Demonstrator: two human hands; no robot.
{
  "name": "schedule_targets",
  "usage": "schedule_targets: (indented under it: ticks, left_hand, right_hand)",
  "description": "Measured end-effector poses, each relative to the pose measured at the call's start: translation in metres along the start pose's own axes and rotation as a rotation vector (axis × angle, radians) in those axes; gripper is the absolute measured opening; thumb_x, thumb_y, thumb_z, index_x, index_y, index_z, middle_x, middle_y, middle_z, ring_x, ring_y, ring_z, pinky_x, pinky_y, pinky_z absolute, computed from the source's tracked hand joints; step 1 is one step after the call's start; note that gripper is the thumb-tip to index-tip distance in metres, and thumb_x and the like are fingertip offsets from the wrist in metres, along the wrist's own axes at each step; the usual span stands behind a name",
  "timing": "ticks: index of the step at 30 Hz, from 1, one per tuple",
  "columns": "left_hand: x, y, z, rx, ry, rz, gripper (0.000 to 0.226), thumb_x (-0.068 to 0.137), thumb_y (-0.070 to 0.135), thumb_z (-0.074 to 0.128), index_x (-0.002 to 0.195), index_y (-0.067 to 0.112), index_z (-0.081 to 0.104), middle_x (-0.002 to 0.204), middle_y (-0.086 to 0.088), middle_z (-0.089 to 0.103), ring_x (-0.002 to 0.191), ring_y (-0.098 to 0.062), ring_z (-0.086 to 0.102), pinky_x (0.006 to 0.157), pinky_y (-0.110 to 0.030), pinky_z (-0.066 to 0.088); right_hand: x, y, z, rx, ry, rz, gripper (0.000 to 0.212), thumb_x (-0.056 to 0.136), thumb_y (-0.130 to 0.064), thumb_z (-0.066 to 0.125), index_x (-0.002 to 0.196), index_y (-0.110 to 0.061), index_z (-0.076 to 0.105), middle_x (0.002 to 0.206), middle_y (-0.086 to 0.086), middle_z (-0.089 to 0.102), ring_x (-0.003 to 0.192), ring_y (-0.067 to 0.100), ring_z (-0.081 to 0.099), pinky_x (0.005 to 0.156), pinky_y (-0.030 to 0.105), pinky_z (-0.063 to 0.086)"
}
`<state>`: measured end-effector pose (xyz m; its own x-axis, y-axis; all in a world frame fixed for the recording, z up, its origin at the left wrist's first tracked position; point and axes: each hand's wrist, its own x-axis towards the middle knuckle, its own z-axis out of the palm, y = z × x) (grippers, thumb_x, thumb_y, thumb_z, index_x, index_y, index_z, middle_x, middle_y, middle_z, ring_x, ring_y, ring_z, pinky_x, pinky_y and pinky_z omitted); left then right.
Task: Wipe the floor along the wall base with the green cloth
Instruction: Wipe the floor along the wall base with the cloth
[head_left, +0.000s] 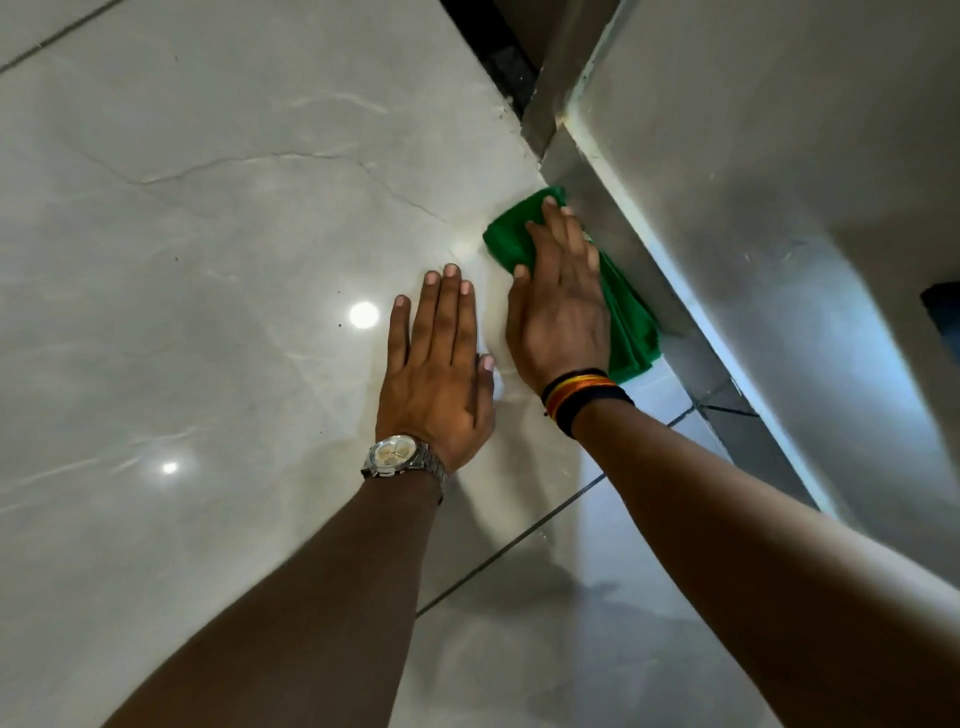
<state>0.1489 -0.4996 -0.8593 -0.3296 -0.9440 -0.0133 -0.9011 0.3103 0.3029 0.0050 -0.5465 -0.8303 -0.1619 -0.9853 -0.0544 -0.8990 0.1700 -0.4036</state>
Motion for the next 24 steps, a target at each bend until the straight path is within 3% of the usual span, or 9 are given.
schedule_targets:
  ticks: [7,11,18,24]
  left_hand:
    - [0.002,0.0,0.002,0.031,0.008,-0.003,0.072,0.105,0.033,0.037,0.167,-0.003,0.027,0.177,-0.022,0.021,0.167,-0.035,0.014,0.136,-0.055,0.007]
    - [0.0,0.001,0.001,0.014,0.018,0.002,0.073,0.105,0.031,0.038,0.168,-0.002,0.022,0.179,-0.019,0.016,0.168,-0.032,0.01,0.136,-0.055,0.007]
    - [0.0,0.0,0.0,-0.004,0.043,0.013,0.07,0.107,0.028,0.037,0.168,-0.004,0.021,0.178,-0.021,0.016,0.167,-0.036,0.012,0.135,-0.059,0.012]
    - [0.0,0.0,0.002,0.02,0.045,0.01,0.073,0.106,0.028,0.039,0.168,-0.003,0.02,0.179,-0.021,0.015,0.167,-0.035,0.011,0.135,-0.058,0.009]
  right_hand:
    - [0.072,-0.04,0.022,-0.027,0.028,-0.078,0.048,0.108,-0.022,0.034,0.153,-0.007,0.038,0.168,0.012,0.027,0.158,0.026,0.02,0.129,0.038,0.013]
    - [0.045,-0.016,0.006,0.021,-0.029,-0.15,0.048,0.107,-0.021,0.039,0.153,-0.009,0.041,0.168,0.009,0.029,0.157,0.023,0.022,0.131,0.039,0.014]
    - [-0.054,0.046,-0.023,-0.018,-0.075,-0.014,0.042,0.106,-0.021,0.043,0.146,-0.009,0.046,0.166,0.008,0.033,0.157,0.024,0.024,0.13,0.041,0.017]
    - [0.003,0.017,-0.008,0.044,-0.073,-0.097,0.047,0.104,-0.019,0.044,0.15,-0.007,0.043,0.167,0.012,0.03,0.156,0.028,0.023,0.13,0.042,0.017]
